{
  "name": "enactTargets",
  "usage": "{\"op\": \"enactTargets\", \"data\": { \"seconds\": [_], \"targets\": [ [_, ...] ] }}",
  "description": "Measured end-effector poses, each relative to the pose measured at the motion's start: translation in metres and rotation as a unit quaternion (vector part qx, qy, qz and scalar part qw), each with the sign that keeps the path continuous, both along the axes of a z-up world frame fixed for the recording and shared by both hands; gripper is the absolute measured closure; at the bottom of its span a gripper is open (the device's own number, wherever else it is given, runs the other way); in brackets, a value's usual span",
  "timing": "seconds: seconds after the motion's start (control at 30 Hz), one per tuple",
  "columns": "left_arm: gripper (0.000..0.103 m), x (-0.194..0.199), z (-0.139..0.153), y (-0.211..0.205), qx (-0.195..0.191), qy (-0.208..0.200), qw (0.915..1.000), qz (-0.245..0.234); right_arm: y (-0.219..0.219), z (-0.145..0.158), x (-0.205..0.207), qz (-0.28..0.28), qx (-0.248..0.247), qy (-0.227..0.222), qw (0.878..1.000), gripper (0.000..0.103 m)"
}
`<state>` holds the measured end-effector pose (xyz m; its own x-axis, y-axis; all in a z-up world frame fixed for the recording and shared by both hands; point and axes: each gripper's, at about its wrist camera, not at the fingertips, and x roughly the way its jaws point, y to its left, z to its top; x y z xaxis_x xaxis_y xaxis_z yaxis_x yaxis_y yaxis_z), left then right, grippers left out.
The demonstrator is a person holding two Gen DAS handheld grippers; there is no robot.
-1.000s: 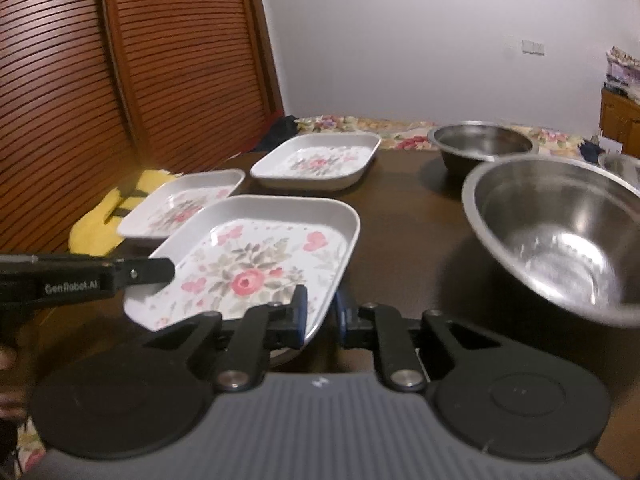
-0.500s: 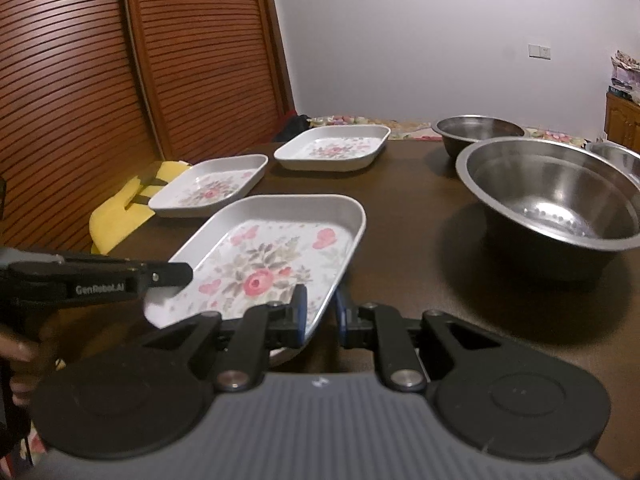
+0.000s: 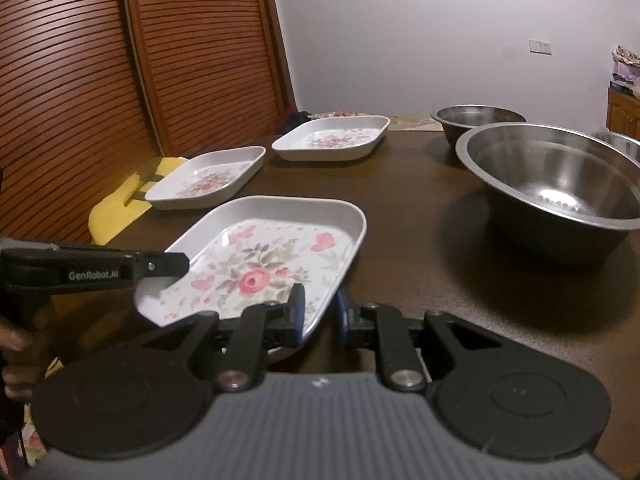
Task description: Organize plates and bowls
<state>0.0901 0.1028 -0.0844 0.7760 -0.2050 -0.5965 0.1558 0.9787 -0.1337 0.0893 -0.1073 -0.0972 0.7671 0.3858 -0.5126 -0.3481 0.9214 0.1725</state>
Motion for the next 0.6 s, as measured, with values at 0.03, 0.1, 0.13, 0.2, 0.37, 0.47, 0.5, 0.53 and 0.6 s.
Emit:
{"op": "enactTargets", "data": {
  "seconds": [0.03,0.1,0.13,0.2,0.37,0.47,0.5,0.53,0.6],
  "targets": [
    [0.092,0.0,0.0,0.0,0.0,-0.002,1.0,0.004,-0.001,-0.001,-0.001,0.0,-0.001,-0.001,1.0,0.084],
    [0.09,0.001,0.001,0.001,0.0,-0.003,1.0,0.009,-0.001,-0.001,-0.001,0.001,0.0,-0.001,1.0,0.084],
    [0.09,0.001,0.001,0.002,0.0,-0.004,0.9999,0.01,-0.001,-0.001,-0.001,0.001,-0.002,-0.001,1.0,0.084],
    [0.089,0.001,0.003,0.004,0.0,-0.007,0.9999,0.014,0.002,0.0,-0.002,0.004,-0.019,-0.012,1.0,0.08],
    [0.074,0.002,0.016,0.013,0.002,-0.022,0.9994,0.028,-0.008,0.013,-0.003,-0.004,-0.015,-0.032,0.999,0.075],
    [0.066,0.002,0.027,0.021,0.002,-0.036,0.9987,0.037,-0.014,0.026,-0.001,-0.006,-0.013,-0.046,0.999,0.075],
    [0.063,0.003,0.031,0.024,0.002,-0.04,0.9983,0.041,-0.015,0.031,0.001,-0.005,-0.012,-0.05,0.999,0.075],
    [0.062,0.004,0.034,0.027,0.002,-0.044,0.9981,0.044,-0.016,0.036,0.003,-0.003,-0.011,-0.054,0.998,0.075],
    [0.058,0.007,0.04,0.033,0.004,-0.05,0.9976,0.047,-0.015,0.047,0.008,0.003,-0.007,-0.061,0.998,0.074]
  ]
}}
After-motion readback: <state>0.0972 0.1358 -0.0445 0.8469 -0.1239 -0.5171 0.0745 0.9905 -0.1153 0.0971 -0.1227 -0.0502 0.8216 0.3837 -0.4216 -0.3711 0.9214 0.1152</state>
